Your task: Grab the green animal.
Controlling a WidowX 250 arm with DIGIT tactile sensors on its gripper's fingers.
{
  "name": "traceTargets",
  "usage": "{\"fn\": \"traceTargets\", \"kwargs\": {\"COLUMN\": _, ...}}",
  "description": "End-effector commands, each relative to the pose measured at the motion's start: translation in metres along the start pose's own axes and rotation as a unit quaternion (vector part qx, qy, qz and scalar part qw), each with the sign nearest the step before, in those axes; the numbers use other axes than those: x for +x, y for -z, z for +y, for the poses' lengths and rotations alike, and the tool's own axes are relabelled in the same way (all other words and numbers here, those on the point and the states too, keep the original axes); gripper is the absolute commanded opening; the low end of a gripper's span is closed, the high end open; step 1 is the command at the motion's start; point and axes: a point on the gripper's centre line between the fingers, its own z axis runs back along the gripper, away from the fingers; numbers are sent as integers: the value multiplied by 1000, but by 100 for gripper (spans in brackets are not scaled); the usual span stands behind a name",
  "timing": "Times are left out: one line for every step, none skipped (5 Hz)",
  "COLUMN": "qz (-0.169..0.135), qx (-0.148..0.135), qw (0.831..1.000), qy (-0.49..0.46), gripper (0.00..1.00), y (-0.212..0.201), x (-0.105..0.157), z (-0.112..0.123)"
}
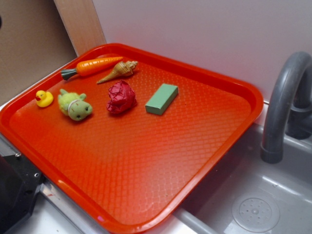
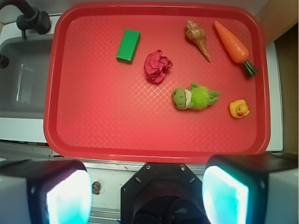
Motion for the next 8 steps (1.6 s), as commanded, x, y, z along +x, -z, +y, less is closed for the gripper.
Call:
{"fn": "traceTargets", "kwargs": {"qz": 0, "qx": 0, "qw": 1000, "qy": 0, "gripper": 100, "y": 0, "x": 0, "z": 0}}
{"fn": "traceTargets", "kwargs": {"qz": -14, "qx": 6, "qw": 992, "qy": -124, "gripper": 100, "y": 4, "x": 30, "z": 5}}
{"fn": "traceTargets", "kwargs": {"qz": -37, "qx": 22, "qw": 969, "qy": -245, "gripper": 100, "y": 5, "x": 53, "z": 16}}
{"fn": "traceTargets", "kwargs": {"qz": -15, "qx": 48, "qw": 931, "qy": -362, "gripper": 100, "y": 13, "x": 59, "z": 30}}
{"fn": "traceTargets", "kwargs": {"qz": -53, "qx": 111, "qw": 875, "qy": -468, "gripper": 100, "y": 40, "x": 56, "z": 56}}
{"fn": "traceTargets", "kwargs": {"qz": -80, "qx": 134, "qw": 806, "qy": -571, "gripper": 100, "y": 85, "x": 58, "z": 83}}
{"fn": "traceTargets", "kwargs": {"qz": -93, "qx": 155, "qw": 729, "qy": -660, "gripper": 100, "y": 113, "x": 60, "z": 89}}
{"fn": "traceTargets", "kwargs": {"qz": -105, "qx": 163, "qw": 718, "qy": -669, "gripper": 100, "y": 139, "x": 71, "z": 99}}
